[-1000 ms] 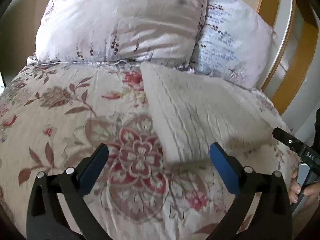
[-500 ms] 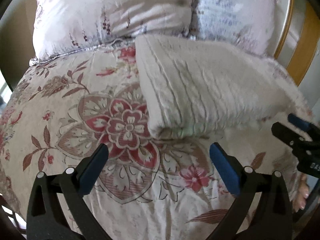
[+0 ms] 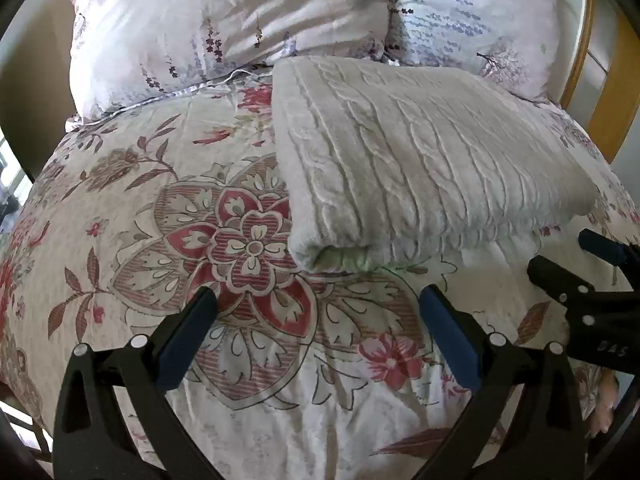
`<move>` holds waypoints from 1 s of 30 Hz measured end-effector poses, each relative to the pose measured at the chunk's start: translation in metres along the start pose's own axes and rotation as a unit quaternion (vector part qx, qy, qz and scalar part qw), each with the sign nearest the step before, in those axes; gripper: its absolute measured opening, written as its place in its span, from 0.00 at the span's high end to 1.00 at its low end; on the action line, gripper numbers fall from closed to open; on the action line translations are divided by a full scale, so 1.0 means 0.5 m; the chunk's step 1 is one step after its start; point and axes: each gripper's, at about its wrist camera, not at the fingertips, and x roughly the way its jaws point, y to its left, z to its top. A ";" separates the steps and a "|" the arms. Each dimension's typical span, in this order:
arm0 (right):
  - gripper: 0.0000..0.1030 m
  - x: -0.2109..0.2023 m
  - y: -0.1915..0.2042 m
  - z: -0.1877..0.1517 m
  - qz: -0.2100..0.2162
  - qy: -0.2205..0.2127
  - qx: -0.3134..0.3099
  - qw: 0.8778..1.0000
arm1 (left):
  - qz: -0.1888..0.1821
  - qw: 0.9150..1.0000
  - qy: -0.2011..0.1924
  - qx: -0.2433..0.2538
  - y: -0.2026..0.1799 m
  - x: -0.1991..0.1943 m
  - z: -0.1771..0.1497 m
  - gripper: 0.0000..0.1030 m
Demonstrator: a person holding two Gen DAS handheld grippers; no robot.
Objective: Fold small clothes
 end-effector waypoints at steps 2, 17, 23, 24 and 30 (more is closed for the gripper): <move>0.01 0.002 0.003 0.001 -0.004 0.003 -0.006 1.000 | 0.001 1.000 -0.004 -0.001 -0.001 0.000 -0.001 0.02; 0.01 0.003 0.001 0.002 -0.005 0.001 -0.004 1.000 | 0.001 1.000 -0.004 -0.002 -0.001 0.000 -0.001 0.02; 0.01 0.003 0.001 0.002 -0.005 0.001 -0.004 1.000 | 0.001 1.000 -0.004 -0.002 -0.001 0.000 -0.001 0.02; 0.01 0.003 0.001 0.002 -0.004 0.001 -0.005 1.000 | 0.001 1.000 -0.004 -0.002 0.000 0.000 -0.001 0.02; 0.01 0.003 0.001 0.002 -0.004 0.001 -0.005 1.000 | 0.001 1.000 -0.004 -0.002 0.000 0.000 -0.001 0.02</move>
